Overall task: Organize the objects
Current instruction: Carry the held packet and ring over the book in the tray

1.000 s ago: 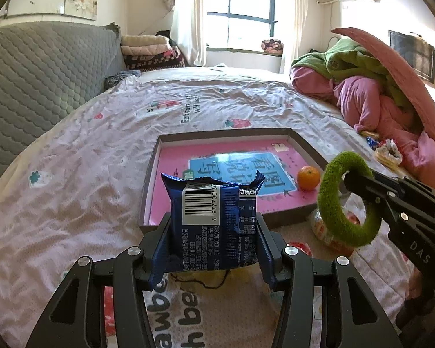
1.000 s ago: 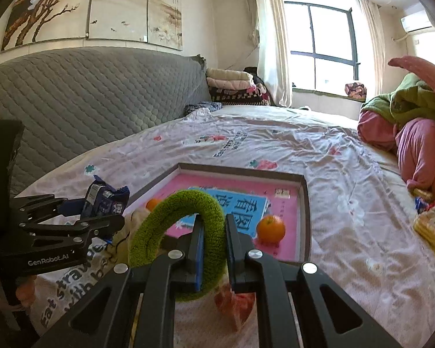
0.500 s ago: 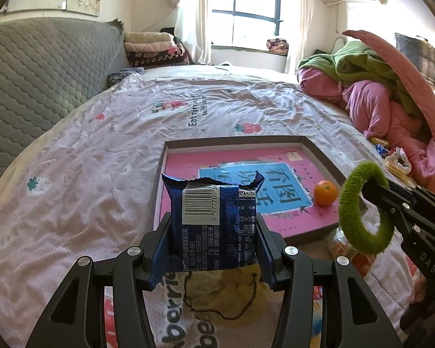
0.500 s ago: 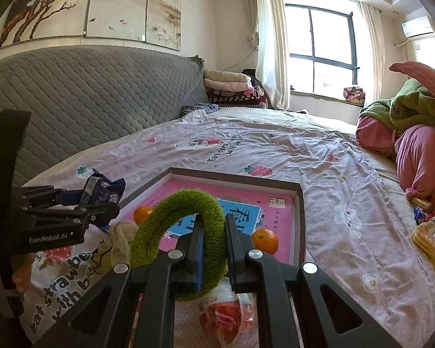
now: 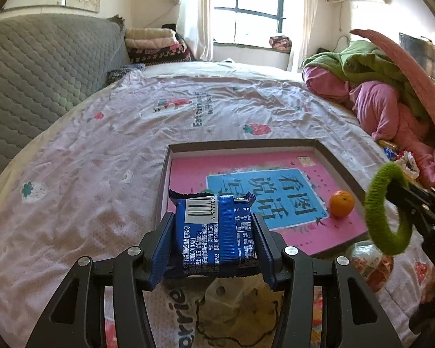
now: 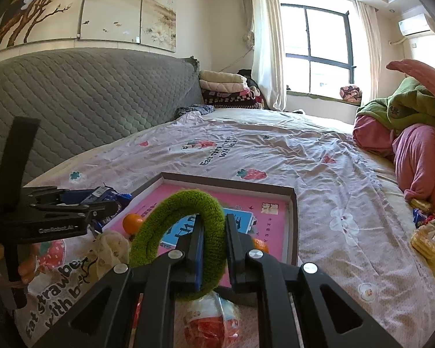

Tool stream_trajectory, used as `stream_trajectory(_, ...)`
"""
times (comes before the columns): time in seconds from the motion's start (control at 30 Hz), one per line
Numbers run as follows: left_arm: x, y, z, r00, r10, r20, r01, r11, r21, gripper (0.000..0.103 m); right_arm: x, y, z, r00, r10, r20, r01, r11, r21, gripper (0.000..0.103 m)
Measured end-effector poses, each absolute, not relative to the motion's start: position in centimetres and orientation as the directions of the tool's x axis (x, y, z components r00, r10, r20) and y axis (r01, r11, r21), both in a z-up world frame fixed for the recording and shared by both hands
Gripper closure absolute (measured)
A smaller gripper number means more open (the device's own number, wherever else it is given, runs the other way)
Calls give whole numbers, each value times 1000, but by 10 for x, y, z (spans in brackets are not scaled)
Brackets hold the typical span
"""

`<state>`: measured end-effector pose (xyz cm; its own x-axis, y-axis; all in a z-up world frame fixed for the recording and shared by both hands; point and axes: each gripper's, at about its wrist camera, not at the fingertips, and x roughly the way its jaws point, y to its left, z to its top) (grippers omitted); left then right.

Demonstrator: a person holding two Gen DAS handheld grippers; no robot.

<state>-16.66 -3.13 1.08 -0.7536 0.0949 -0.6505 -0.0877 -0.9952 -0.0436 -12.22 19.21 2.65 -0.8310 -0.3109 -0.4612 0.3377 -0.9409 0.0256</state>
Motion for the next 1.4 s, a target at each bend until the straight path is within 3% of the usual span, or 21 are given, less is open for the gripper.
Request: stream_trajectory(1.4, -218, -43, -25, -681, 121, -722, -93, -993, -78, 49, -176, 180, -13, -752, -262, -606, 345, -938, -23, 89)
